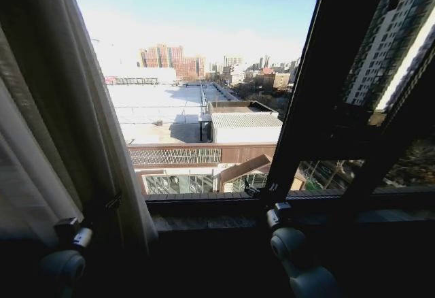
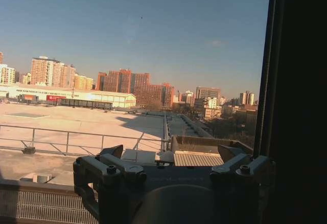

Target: Open the curtains by pulling them apart, changing their state from closed to fully open.

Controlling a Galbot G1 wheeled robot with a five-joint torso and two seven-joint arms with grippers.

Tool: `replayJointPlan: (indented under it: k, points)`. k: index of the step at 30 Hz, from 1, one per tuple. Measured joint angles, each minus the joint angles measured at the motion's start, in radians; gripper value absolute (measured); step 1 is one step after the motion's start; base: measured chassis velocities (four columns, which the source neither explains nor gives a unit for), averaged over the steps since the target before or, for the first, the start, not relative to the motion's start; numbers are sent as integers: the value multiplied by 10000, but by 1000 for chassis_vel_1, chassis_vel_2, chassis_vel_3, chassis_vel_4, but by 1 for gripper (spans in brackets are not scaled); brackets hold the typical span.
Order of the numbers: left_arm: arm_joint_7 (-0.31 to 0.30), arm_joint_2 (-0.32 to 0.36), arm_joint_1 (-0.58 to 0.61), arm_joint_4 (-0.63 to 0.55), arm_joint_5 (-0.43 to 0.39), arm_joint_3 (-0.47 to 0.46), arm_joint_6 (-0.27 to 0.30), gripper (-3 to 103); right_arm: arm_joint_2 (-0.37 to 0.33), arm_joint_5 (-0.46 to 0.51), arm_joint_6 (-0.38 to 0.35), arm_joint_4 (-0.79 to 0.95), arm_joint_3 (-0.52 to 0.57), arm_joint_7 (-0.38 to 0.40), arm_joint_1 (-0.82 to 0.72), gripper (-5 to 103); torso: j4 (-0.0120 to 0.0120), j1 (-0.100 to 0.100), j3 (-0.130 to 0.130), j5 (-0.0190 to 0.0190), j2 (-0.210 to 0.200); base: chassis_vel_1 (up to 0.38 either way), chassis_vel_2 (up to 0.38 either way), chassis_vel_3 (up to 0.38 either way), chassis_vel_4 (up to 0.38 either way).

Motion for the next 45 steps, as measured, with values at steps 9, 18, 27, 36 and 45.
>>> replayJointPlan:
  k: [9,18,27,36,45]
  points:
    - [-1142,504,-1347,857,-389,988,-102,100,-38,6,11,44,-75,4,-75,100,0,0,0,2,0,0,0,0,0]
    - [-1816,563,-1774,1115,-288,1490,53,76,-4,-4,26,140,-125,11,-146,100,0,0,0,2,0,0,0,0,0]
    - [-877,810,-1789,1314,-453,1290,-86,43,-16,-13,34,194,-19,27,-194,100,0,0,0,1,1,0,0,0,0]
    - [-2368,879,-1925,1272,-893,897,210,11,62,-46,39,275,-46,35,-267,100,1,-1,-1,2,1,0,0,0,0]
    - [-5568,354,-2237,1381,-1460,351,877,0,15,-53,43,300,-122,29,-291,100,-1,-1,-2,4,1,0,0,0,0]
